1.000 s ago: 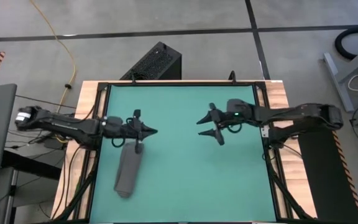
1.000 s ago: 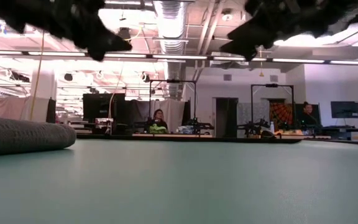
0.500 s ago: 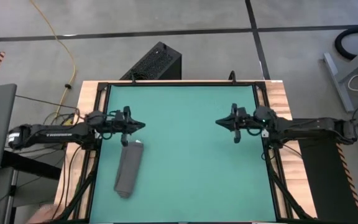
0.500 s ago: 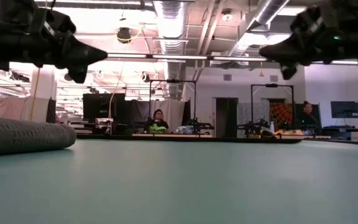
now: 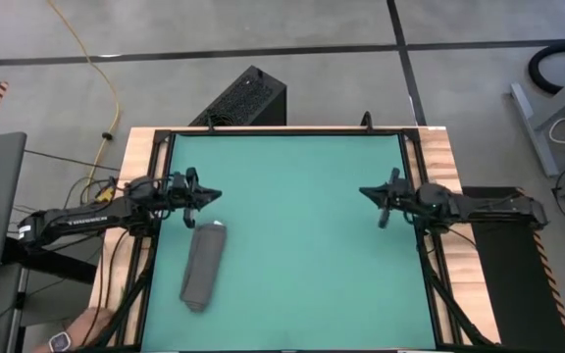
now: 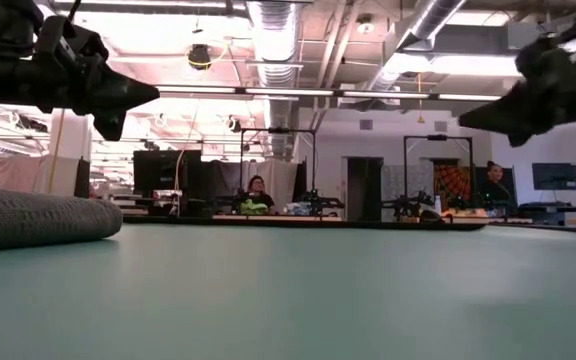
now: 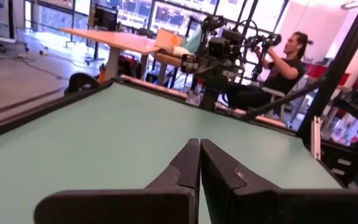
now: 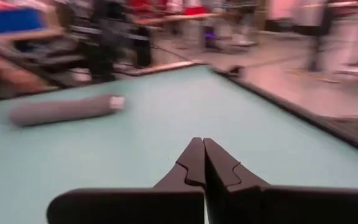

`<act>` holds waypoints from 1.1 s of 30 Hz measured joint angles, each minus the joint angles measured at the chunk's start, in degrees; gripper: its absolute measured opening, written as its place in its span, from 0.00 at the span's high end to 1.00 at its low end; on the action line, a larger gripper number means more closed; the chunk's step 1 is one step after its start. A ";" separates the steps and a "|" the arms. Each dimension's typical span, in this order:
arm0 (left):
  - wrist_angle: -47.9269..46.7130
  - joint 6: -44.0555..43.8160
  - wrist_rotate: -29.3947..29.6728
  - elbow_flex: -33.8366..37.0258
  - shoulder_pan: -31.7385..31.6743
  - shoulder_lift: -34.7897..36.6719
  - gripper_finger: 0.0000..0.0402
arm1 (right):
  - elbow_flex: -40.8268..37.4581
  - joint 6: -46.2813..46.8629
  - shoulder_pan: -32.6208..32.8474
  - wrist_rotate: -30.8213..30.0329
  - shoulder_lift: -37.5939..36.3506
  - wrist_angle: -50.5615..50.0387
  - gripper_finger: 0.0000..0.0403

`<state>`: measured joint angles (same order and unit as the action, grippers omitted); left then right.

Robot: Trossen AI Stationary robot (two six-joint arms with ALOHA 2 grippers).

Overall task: Roll towel into tight, uniform cylinder
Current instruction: Return to Home Position

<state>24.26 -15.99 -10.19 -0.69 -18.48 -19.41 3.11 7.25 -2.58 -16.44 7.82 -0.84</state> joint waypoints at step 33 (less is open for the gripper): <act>-25.22 -3.12 1.81 -2.19 0.25 17.57 1.00 | -2.75 -2.73 4.08 3.17 -4.47 3.91 0.87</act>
<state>-0.96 -19.11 -8.38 -2.88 -18.23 -1.84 0.36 4.53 1.50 -13.27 3.36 3.07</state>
